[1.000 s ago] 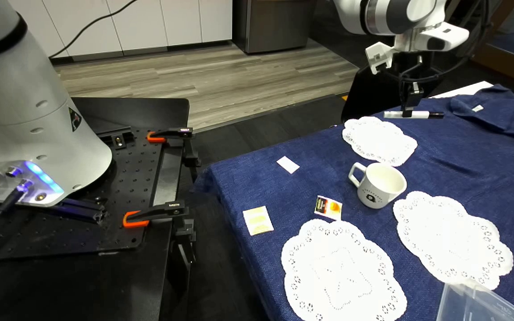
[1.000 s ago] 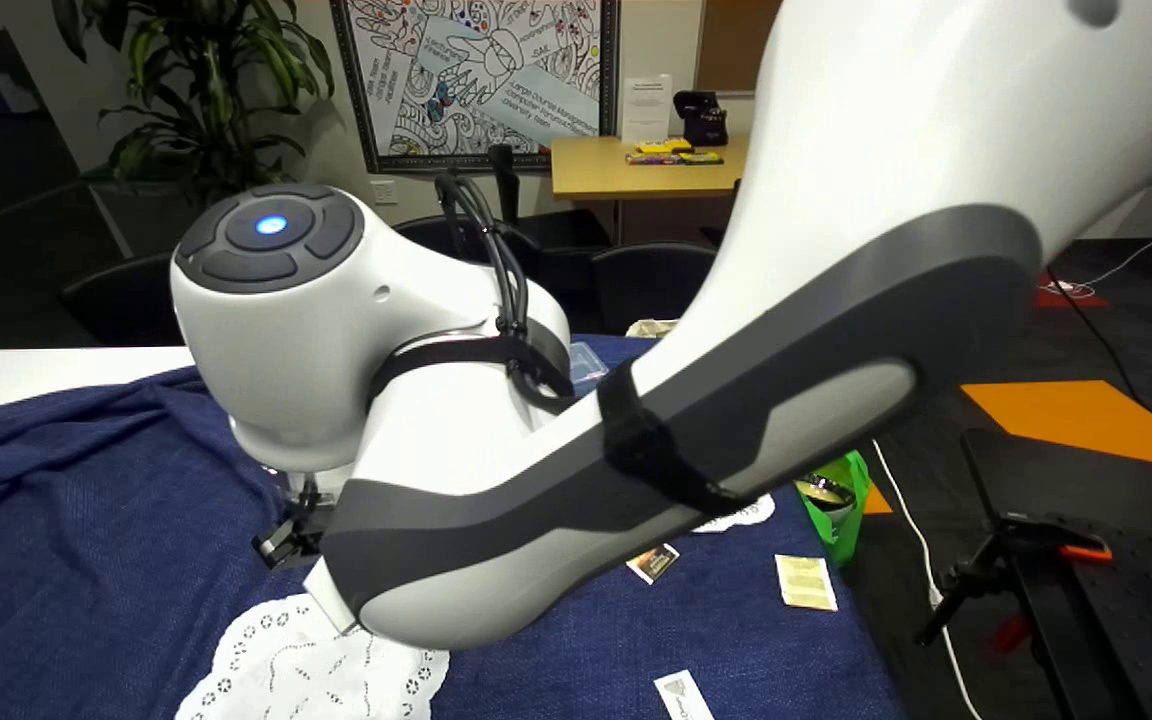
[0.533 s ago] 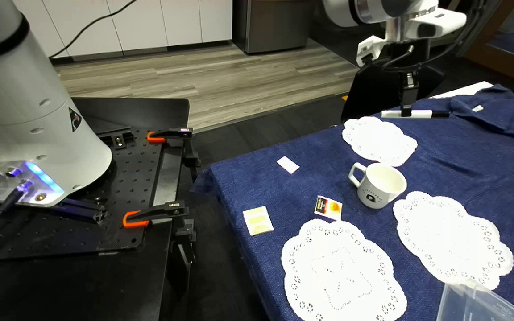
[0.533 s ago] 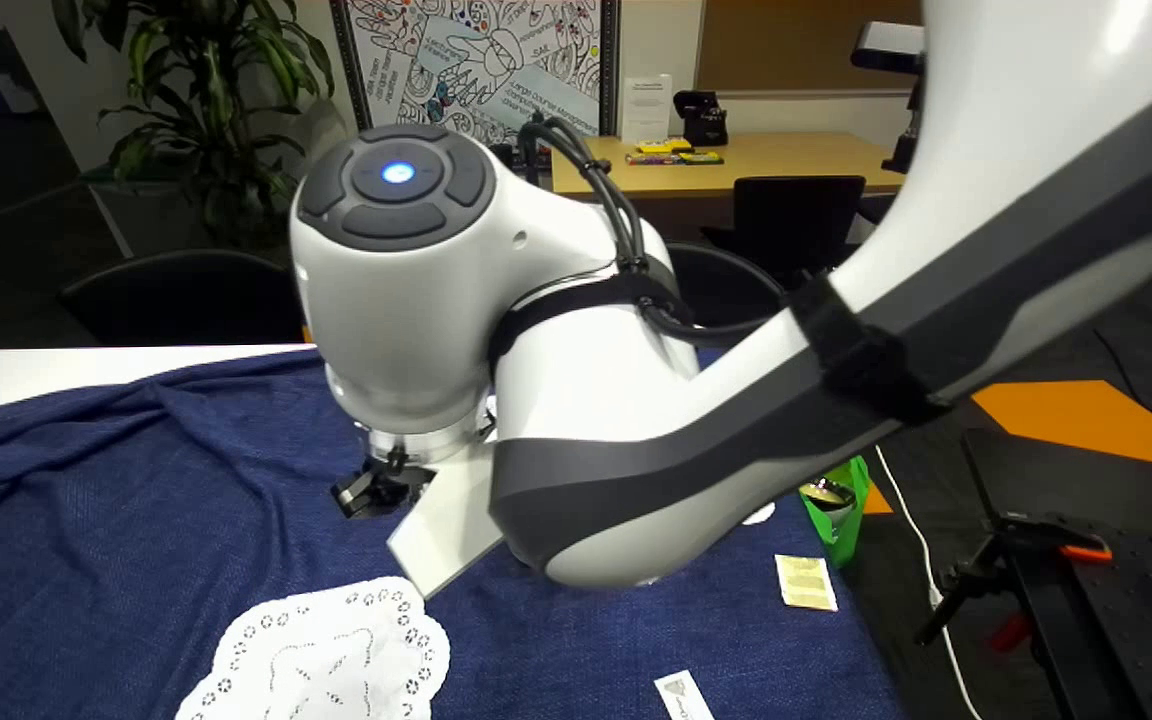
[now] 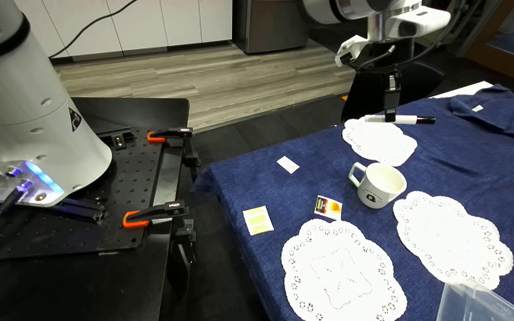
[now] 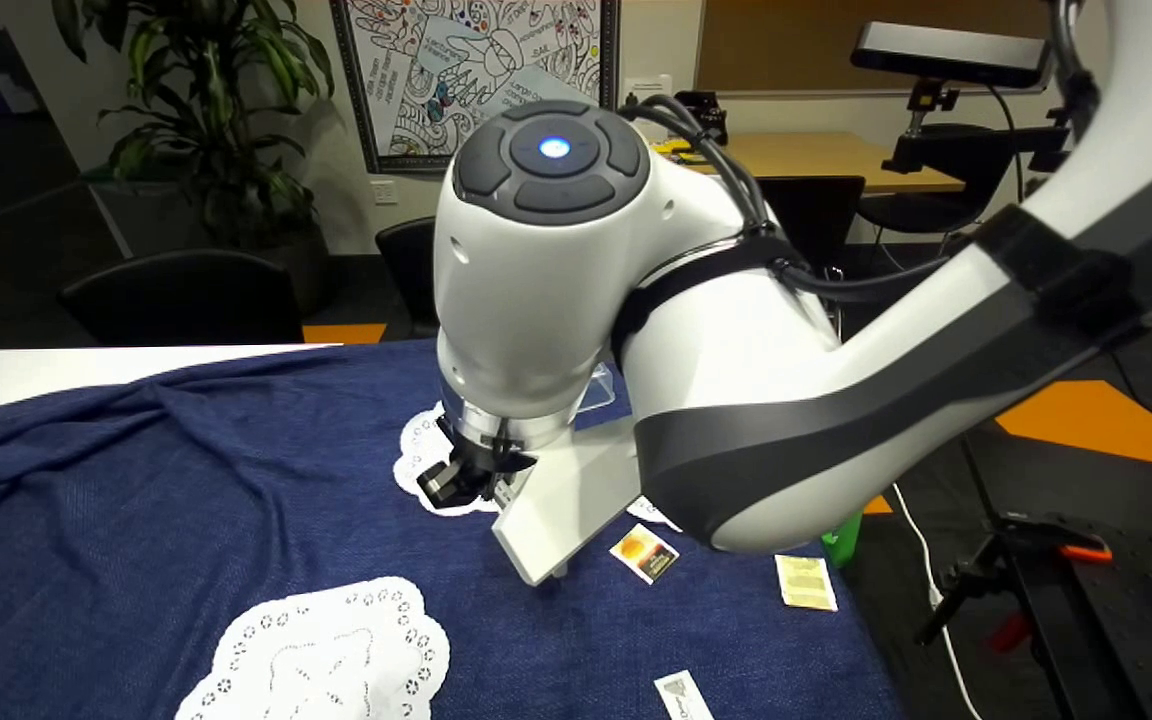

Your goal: Pick the pen and put it in the cup

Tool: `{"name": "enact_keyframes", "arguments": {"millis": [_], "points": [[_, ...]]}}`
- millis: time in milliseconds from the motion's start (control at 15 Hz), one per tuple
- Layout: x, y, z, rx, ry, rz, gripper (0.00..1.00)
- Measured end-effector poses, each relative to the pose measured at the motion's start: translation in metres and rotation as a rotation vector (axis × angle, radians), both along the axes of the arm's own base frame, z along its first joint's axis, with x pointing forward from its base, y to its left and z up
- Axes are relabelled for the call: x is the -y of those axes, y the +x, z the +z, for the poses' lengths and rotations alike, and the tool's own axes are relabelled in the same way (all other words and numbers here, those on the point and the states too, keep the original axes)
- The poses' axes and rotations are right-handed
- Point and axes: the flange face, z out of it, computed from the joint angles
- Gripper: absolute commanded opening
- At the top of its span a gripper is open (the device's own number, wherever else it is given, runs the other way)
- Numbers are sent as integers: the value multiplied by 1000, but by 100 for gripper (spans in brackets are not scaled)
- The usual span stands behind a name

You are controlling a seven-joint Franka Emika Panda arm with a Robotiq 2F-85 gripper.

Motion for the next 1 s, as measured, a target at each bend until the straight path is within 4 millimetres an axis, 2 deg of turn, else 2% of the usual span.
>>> {"name": "enact_keyframes", "arguments": {"millis": [67,400,733,1000], "points": [[0,0,0,0,0,1,5],[0,-1,-3,22,-25,-25,5],[1,-2,2,139,-94,-156,5],[-9,-9,-6,231,-157,-293,5]]}}
